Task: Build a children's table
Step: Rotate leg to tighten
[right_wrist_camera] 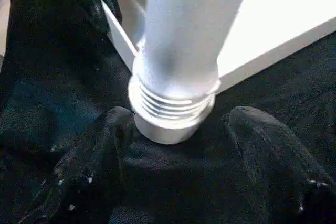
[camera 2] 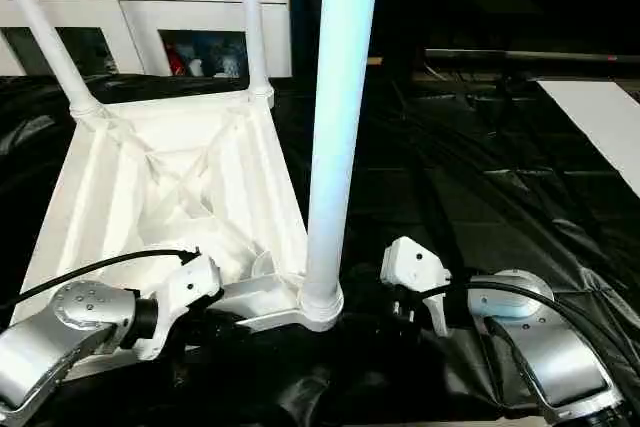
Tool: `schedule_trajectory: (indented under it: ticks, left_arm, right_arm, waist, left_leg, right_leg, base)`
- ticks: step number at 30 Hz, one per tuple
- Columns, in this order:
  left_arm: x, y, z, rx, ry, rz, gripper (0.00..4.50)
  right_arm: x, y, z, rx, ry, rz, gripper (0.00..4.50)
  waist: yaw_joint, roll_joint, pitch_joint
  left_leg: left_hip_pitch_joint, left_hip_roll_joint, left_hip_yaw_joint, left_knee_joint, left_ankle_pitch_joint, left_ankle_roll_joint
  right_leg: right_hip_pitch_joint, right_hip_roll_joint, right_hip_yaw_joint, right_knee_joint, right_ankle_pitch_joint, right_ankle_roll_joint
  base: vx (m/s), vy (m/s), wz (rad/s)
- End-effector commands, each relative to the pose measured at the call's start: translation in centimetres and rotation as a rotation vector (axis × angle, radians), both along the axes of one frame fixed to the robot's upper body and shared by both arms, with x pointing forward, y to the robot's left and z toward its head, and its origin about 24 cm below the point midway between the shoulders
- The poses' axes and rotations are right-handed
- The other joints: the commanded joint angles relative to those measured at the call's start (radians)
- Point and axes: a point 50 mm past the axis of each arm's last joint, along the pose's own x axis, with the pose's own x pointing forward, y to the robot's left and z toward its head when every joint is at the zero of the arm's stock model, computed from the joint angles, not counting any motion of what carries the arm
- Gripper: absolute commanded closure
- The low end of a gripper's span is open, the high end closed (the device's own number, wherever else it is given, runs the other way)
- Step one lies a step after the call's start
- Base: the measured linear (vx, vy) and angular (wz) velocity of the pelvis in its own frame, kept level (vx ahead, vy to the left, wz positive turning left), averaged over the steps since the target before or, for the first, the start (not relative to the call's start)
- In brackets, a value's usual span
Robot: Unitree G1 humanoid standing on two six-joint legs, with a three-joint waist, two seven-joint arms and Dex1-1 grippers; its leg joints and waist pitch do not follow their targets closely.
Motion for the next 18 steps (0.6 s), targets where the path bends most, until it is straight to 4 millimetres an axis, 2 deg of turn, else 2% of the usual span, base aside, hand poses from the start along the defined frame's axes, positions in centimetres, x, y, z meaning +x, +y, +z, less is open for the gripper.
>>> schedule_trajectory:
  ticks: [1,5,8,12,14,15,16,17,18]
  left_arm:
    - [0.3,0.6,-0.6,0.039,0.006,0.049,4.45]
    - [0.1,0.8,-1.0,0.045,0.025,0.053,4.48]
    - [0.3,1.0,-1.5,0.046,0.023,0.088,4.48]
    - [1.9,0.8,-1.4,-0.035,-0.045,0.212,4.48]
    - [2.3,0.7,-1.3,-0.056,-0.057,0.232,4.5]
    - [2.6,0.3,-1.0,-0.086,-0.064,0.228,4.5]
    - [2.8,-0.2,-0.7,-0.122,-0.062,0.213,4.5]
    - [2.8,-0.3,-0.7,-0.124,-0.061,0.211,4.5]
    - [2.8,-0.6,-0.8,-0.129,-0.055,0.192,4.5]
  right_arm:
    - [0.1,-0.1,0.2,-0.005,-0.021,-0.001,1.18]
    - [0.3,-0.1,0.2,0.006,-0.025,-0.016,1.18]
    - [0.9,0.0,0.4,0.044,-0.049,-0.075,1.18]
    - [2.8,0.2,0.7,0.184,-0.079,-0.234,1.18]
    - [3.1,0.4,0.6,0.219,-0.086,-0.259,0.89]
    - [3.4,1.0,0.4,0.249,-0.085,-0.271,0.89]
    - [3.5,1.9,-0.2,0.262,-0.08,-0.256,0.82]
    - [3.5,2.0,-0.2,0.261,-0.08,-0.252,0.72]
    - [3.6,2.9,-0.7,0.25,-0.084,-0.226,0.6]
  waist:
    - [0.001,-0.006,-0.038]
    - [-0.005,-0.007,-0.039]
    - [-0.006,-0.01,-0.038]
    - [-0.008,-0.008,-0.036]
    - [-0.009,-0.008,-0.038]
    - [-0.012,-0.02,-0.038]
    - [-0.012,-0.02,-0.039]
    - [-0.013,-0.018,-0.037]
    - [-0.012,-0.029,-0.039]
  left_leg:
    - [0.021,0.107,-0.05,-0.089,-0.268,0.034]
    - [0.01,0.105,-0.054,-0.093,-0.25,0.04]
    - [0.016,0.103,-0.049,-0.088,-0.241,0.049]
    - [0.02,0.098,-0.046,-0.086,-0.249,0.042]
    - [0.021,0.099,-0.047,-0.087,-0.266,0.03]
    - [0.019,0.099,-0.045,-0.09,-0.262,0.029]
    - [0.018,0.095,-0.043,-0.088,-0.245,0.033]
    - [0.016,0.092,-0.042,-0.087,-0.24,0.034]
    - [0.012,0.092,-0.04,-0.088,-0.204,0.04]
  right_leg:
    - [0.005,-0.144,0.078,-0.112,-0.258,-0.166]
    - [0.012,-0.144,0.075,-0.109,-0.243,-0.158]
    - [0.006,-0.145,0.078,-0.111,-0.231,-0.165]
    - [0.0,-0.145,0.077,-0.12,-0.3,-0.164]
    - [-0.001,-0.143,0.075,-0.12,-0.328,-0.159]
    - [0.001,-0.14,0.075,-0.12,-0.329,-0.147]
    - [0.0,-0.146,0.076,-0.12,-0.329,-0.147]
    - [0.001,-0.147,0.076,-0.123,-0.34,-0.145]
    - [0.005,-0.145,0.074,-0.126,-0.34,-0.128]
  base:
    - [0.0,0.0,0.0]
    - [0.0,0.0,0.0]
    - [0.0,0.0,0.0]
    - [0.0,0.0,0.0]
    - [0.0,0.0,0.0]
    - [0.0,0.0,0.0]
    - [0.0,0.0,0.0]
    - [0.0,0.0,0.0]
    - [0.0,0.0,0.0]
